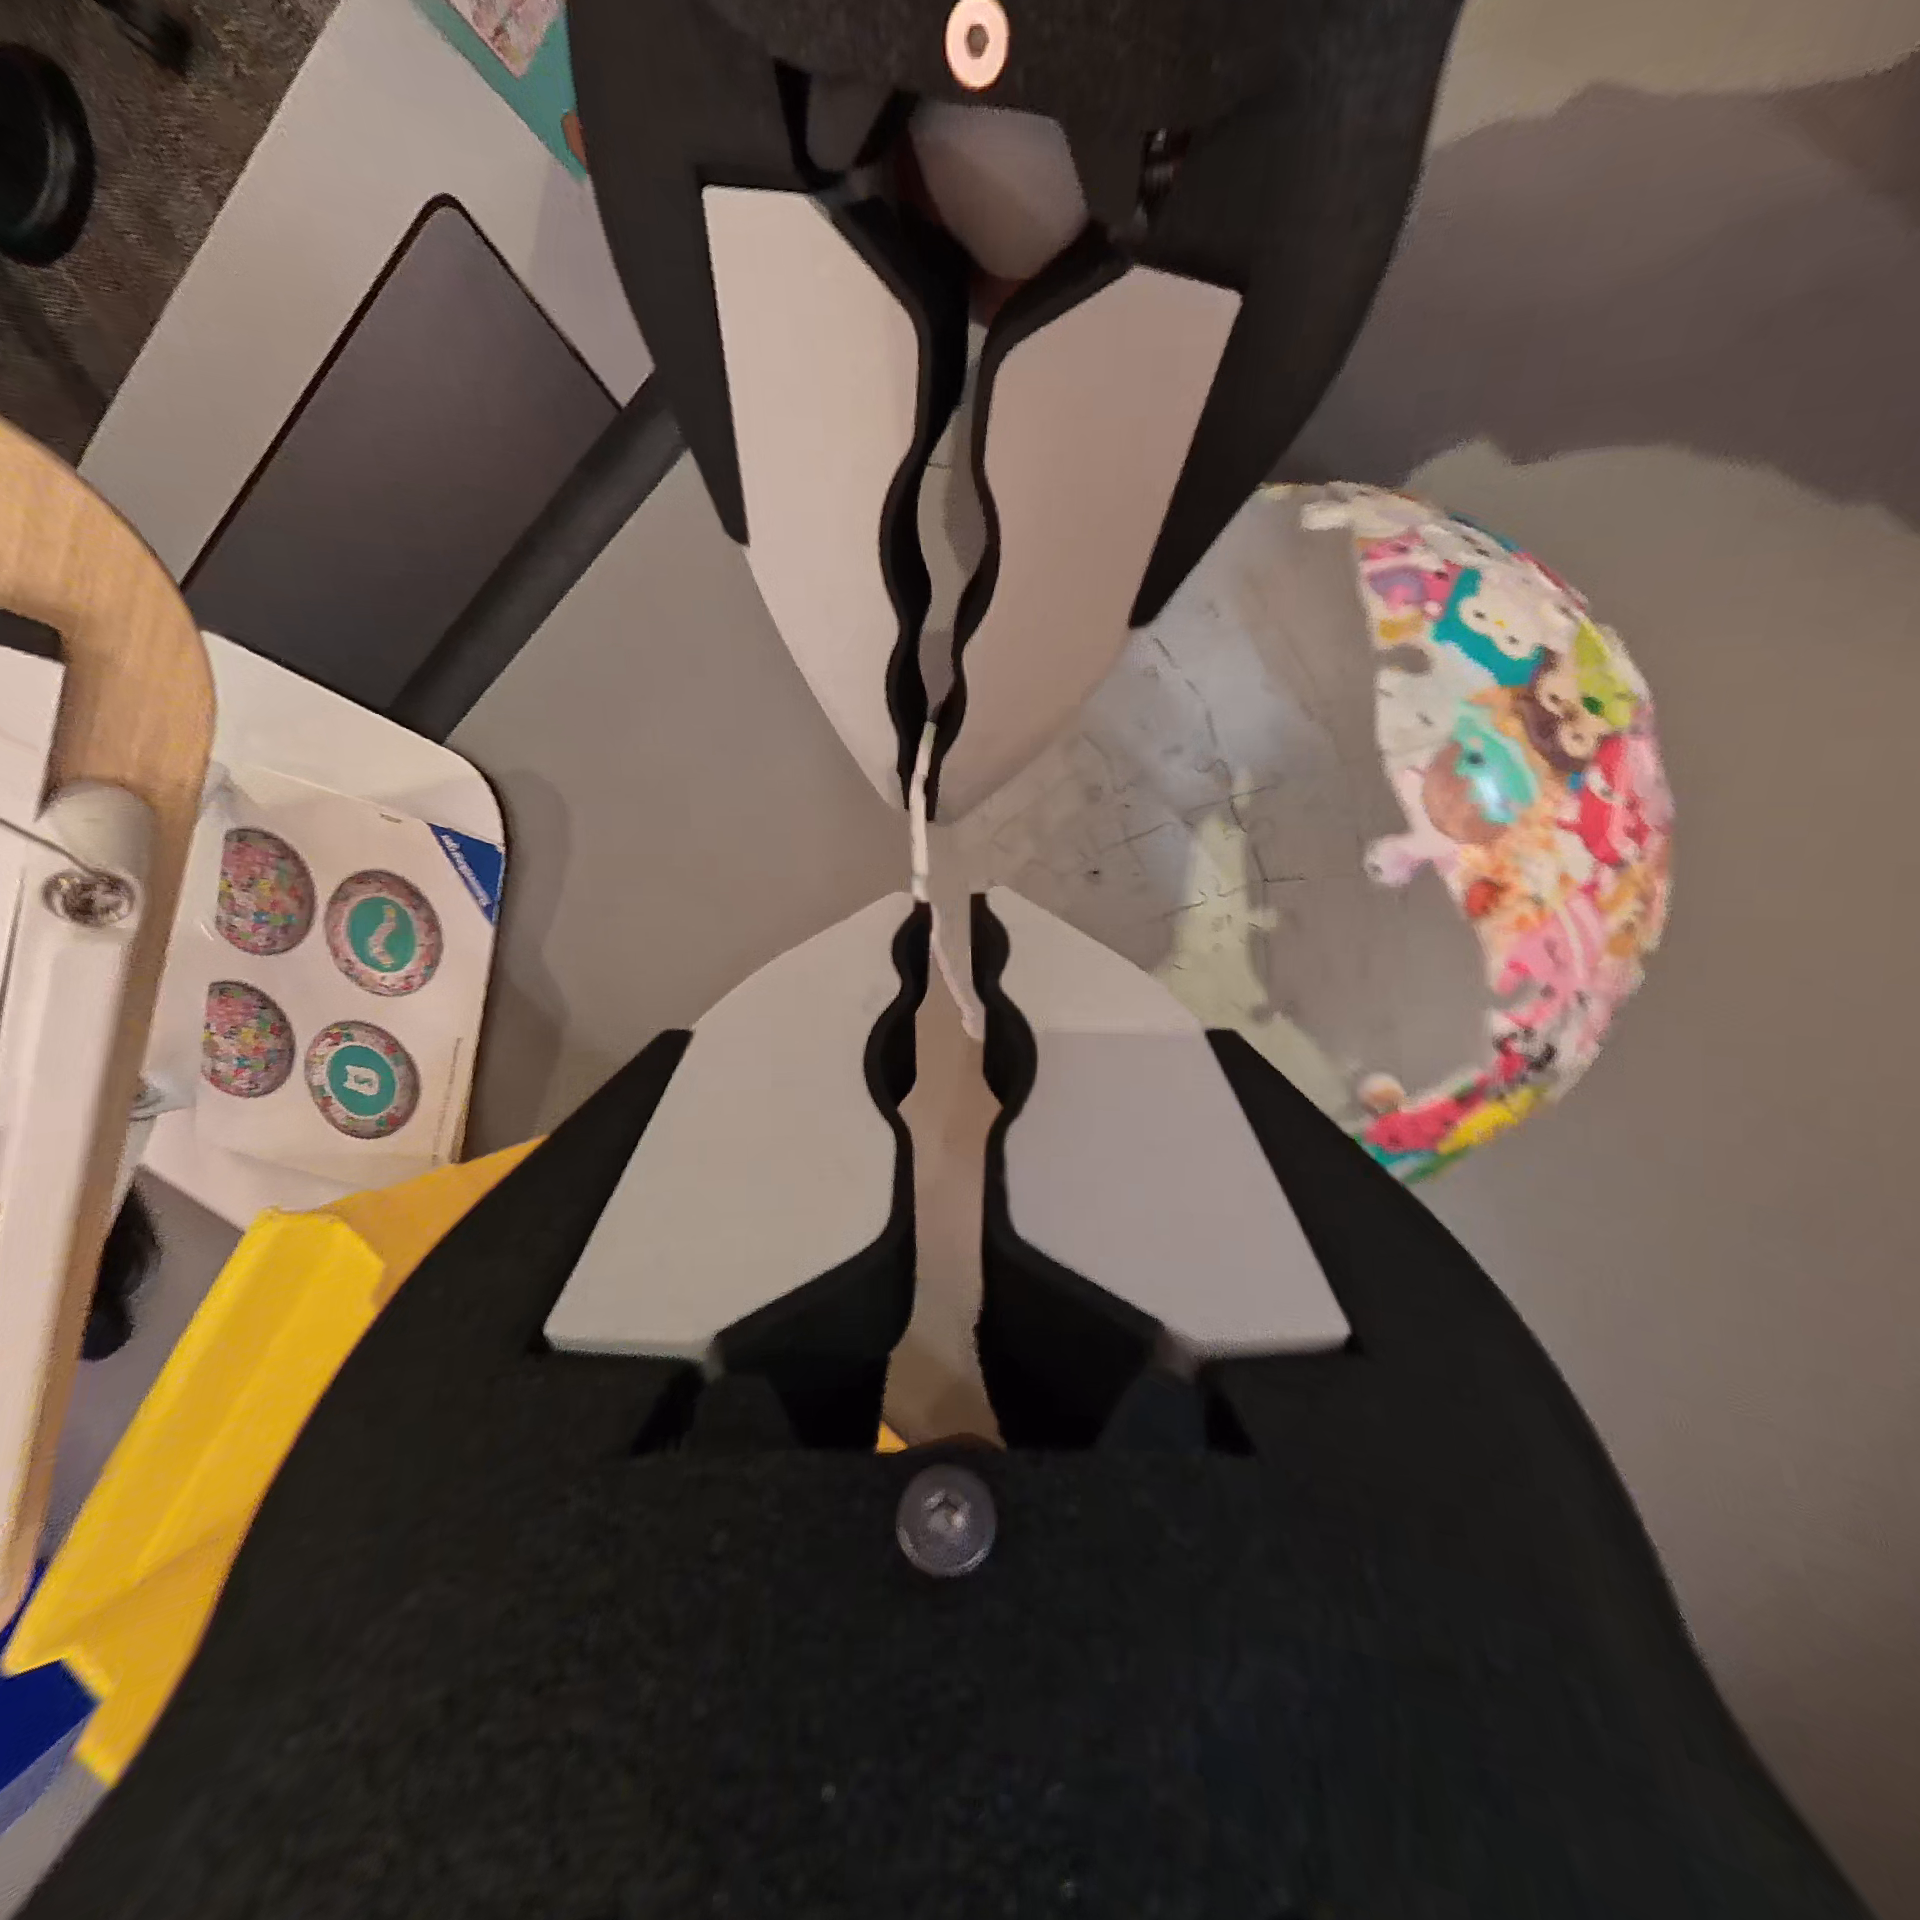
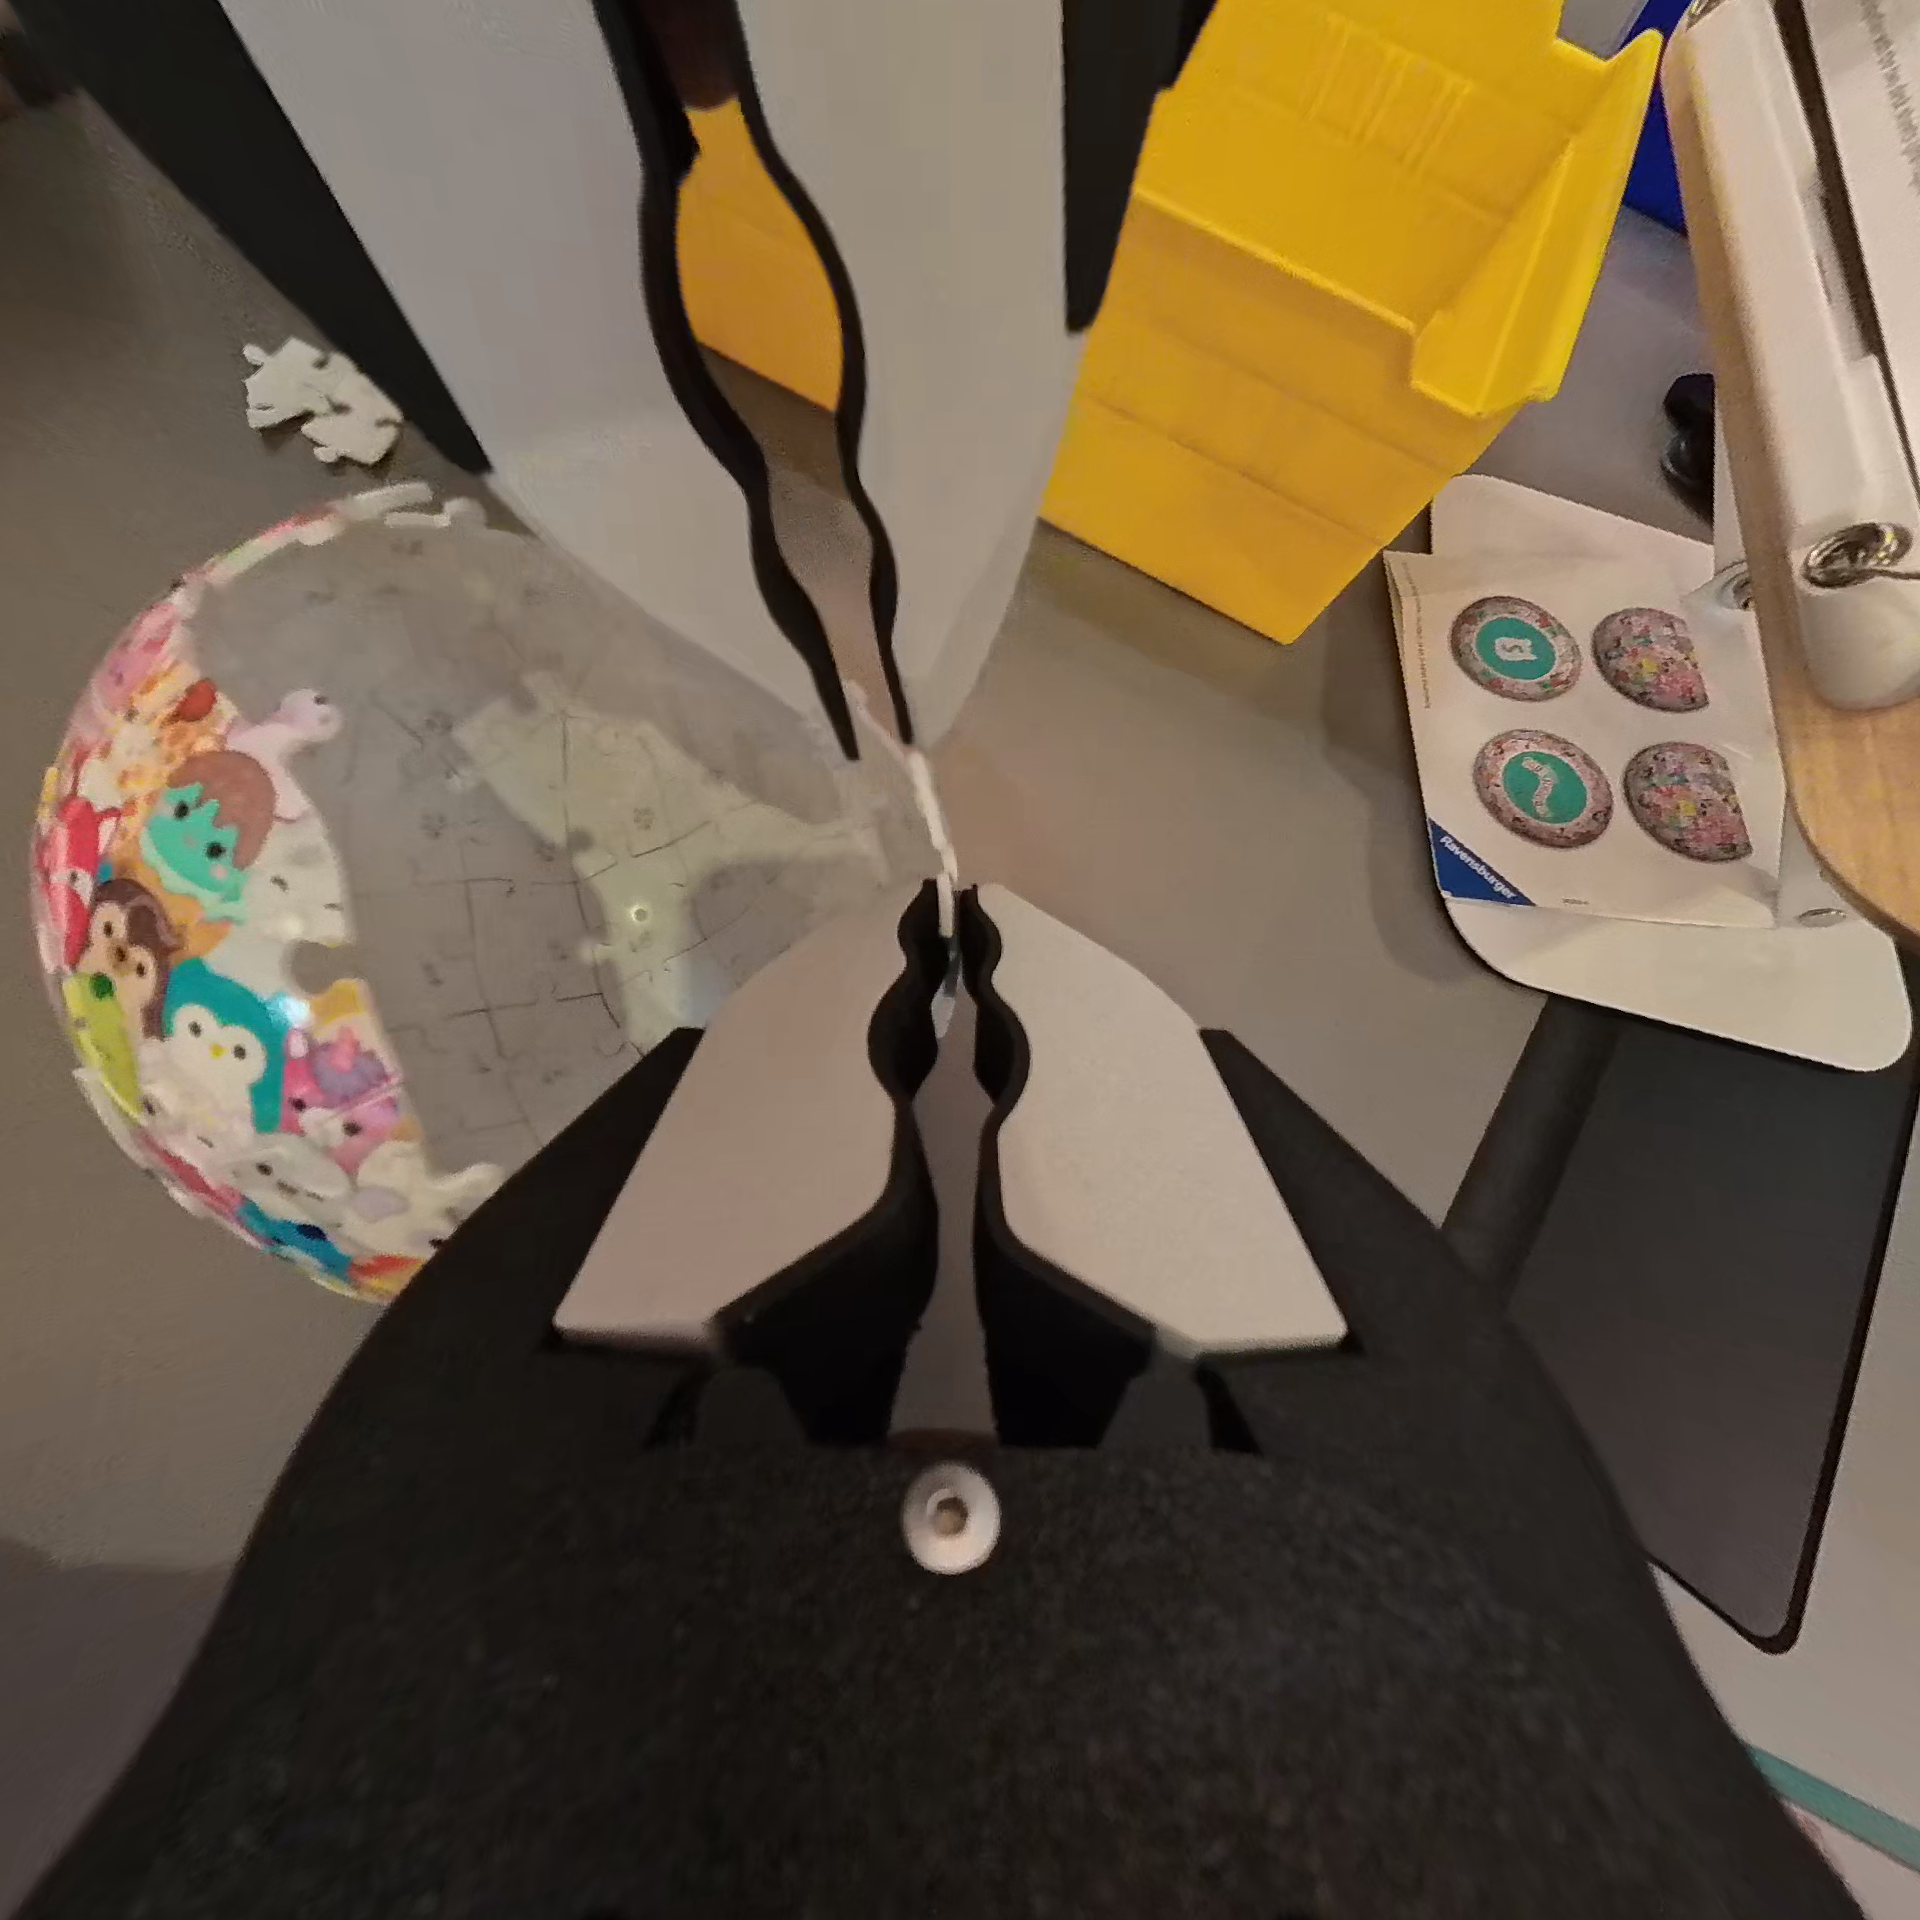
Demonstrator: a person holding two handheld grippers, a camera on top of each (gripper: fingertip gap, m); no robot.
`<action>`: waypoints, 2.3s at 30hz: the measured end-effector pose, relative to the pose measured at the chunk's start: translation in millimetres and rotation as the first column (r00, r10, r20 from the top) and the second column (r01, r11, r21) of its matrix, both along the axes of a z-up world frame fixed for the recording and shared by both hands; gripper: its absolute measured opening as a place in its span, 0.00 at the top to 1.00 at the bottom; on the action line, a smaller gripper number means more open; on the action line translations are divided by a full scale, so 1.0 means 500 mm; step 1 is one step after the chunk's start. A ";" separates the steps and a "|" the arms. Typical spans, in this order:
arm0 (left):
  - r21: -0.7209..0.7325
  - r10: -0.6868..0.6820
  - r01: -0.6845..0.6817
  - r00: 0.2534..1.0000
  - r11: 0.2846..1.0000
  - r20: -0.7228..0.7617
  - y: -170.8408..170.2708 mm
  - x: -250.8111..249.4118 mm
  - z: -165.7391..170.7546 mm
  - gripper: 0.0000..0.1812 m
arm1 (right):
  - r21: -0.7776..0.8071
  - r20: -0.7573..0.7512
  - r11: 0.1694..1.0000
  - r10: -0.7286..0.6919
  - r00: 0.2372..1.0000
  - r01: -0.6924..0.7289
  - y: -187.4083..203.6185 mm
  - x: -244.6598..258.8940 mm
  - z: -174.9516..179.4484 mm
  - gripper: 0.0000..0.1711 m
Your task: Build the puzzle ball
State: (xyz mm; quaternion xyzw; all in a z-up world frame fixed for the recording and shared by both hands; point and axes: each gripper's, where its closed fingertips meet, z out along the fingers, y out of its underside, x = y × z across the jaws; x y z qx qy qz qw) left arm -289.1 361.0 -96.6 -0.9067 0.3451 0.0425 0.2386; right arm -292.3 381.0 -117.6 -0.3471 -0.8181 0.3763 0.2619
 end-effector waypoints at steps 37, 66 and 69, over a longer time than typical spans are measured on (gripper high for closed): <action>0.048 0.076 -0.085 0.983 0.995 0.164 -0.108 -0.070 0.049 1.00 | 0.194 0.081 0.981 -0.042 0.996 0.025 0.004 -0.007 0.005 0.92; 0.007 0.014 -0.016 0.988 1.000 0.154 -0.135 -0.069 0.032 1.00 | 0.186 0.147 0.982 0.013 0.989 -0.041 -0.002 -0.017 -0.007 0.98; 0.007 0.011 -0.012 0.988 1.000 0.152 -0.137 -0.067 0.031 1.00 | 0.185 0.146 0.982 0.013 0.989 -0.041 -0.002 -0.018 -0.009 0.99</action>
